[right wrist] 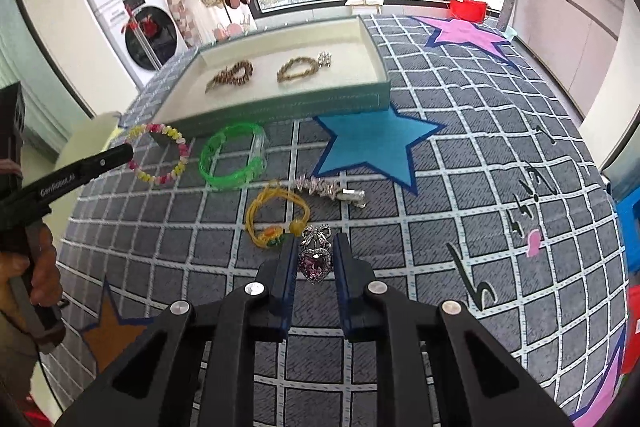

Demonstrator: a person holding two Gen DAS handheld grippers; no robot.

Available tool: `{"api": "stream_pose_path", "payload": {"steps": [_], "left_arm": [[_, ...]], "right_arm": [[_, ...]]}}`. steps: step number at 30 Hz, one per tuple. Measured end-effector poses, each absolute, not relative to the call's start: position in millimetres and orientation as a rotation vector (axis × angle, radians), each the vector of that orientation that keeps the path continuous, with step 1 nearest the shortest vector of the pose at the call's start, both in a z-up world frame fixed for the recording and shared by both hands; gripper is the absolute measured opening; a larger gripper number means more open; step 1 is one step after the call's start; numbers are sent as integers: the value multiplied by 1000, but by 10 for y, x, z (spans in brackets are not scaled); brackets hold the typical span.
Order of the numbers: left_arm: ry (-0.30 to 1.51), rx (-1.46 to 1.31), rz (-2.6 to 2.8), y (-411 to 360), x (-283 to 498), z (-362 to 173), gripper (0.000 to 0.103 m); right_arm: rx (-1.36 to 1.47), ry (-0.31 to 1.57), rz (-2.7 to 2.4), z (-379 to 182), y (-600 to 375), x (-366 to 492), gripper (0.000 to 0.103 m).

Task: Organize jewelry
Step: 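Grasp the pink-yellow bead bracelet with the left tool while the right tool grasps the pink heart pendant, then carry the bead bracelet and heart pendant over the white tray with both tools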

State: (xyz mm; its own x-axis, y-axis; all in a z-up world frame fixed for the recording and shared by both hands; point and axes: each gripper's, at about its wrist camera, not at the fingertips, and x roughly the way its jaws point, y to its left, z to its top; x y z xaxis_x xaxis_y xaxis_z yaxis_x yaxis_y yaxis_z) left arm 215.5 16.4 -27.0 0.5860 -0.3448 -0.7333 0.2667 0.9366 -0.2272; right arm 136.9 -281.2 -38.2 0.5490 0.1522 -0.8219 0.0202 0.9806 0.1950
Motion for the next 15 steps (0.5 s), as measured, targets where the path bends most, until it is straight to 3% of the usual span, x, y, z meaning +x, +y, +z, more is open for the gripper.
{"api": "stream_pose_path", "payload": {"steps": [15], "left_arm": [[799,-104,-405,-9,2410,204,23]], "right_arm": [[270,917,124,11,-2969,1943,20]]}}
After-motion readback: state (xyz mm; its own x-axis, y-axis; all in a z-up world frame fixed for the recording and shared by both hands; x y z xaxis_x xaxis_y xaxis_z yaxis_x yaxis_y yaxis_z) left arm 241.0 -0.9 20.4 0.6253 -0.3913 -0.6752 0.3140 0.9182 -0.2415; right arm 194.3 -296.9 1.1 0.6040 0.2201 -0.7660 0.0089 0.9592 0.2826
